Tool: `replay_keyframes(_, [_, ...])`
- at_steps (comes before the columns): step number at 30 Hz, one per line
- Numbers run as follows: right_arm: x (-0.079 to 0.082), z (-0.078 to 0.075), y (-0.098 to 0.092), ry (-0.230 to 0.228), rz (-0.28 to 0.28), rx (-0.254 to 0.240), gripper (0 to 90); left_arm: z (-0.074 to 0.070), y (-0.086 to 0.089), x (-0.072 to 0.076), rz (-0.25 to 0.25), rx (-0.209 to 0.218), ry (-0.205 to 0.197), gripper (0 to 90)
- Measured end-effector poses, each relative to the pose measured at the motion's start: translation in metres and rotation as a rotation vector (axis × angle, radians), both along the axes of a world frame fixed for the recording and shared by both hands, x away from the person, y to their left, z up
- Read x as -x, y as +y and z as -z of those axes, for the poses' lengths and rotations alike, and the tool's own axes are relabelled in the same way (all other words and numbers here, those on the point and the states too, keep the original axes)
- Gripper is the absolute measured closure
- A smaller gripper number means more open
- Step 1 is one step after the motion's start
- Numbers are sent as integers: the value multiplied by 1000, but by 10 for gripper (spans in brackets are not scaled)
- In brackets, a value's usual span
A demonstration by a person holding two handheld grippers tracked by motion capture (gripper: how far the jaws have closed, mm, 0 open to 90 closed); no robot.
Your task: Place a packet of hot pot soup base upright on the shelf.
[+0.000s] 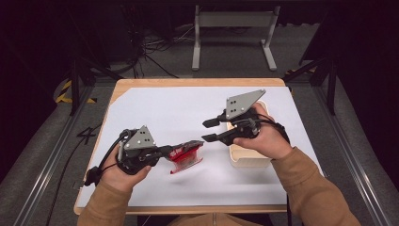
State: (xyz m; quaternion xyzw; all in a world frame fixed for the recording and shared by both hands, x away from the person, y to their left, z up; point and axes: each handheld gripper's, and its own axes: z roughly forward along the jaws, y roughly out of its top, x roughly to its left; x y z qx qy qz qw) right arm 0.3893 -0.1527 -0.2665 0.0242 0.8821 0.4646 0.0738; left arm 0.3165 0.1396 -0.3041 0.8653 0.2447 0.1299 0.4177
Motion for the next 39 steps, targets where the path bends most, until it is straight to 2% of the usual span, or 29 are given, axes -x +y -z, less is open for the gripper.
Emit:
replay_keyframes(6, [3, 13, 19, 13, -42, 54, 539, 0, -4, 0, 0, 10, -6, 900])
replay_keyframes(9, [4, 19, 27, 21, -57, 96, 589, 1, -5, 0, 4, 11, -8, 900])
replay_keyframes(14, [5, 29, 38, 8, -79, 169, 651, 0, -8, 2, 17, 12, -10, 900])
replay_keyframes(17, [5, 31, 41, 7, -80, 182, 669, 0, -9, 2, 18, 10, -10, 900])
replay_keyframes(18, [5, 33, 43, 16, -87, 192, 699, 1, -9, 2, 19, 9, -10, 900])
replay_keyframes(22, [4, 34, 45, 3, -93, 211, 846, 1, -9, 3, 24, 11, -9, 900])
replay_keyframes(24, [5, 33, 44, -6, -100, 214, 879, 0, -9, 2, 23, 15, -15, 900])
replay_keyframes(28, [7, 29, 44, -26, -109, 218, 891, 0, -7, 2, 21, 42, -23, 887])
replay_keyframes(29, [7, 27, 44, -33, -110, 216, 891, 0, -7, 2, 21, 42, -23, 858])
replay_keyframes(30, [7, 27, 44, -33, -110, 216, 891, -1, -5, 3, 15, 61, -28, 858])
replay_keyframes(33, [7, 21, 40, -44, -97, 213, 892, -2, -1, 1, -19, 87, -58, 638])
replay_keyframes(35, [6, 16, 36, -50, -83, 207, 892, -3, 2, 1, -35, 96, -70, 529])
replay_keyframes(39, [4, 8, 29, -57, -62, 196, 892, -5, 6, 2, -50, 124, -90, 468])
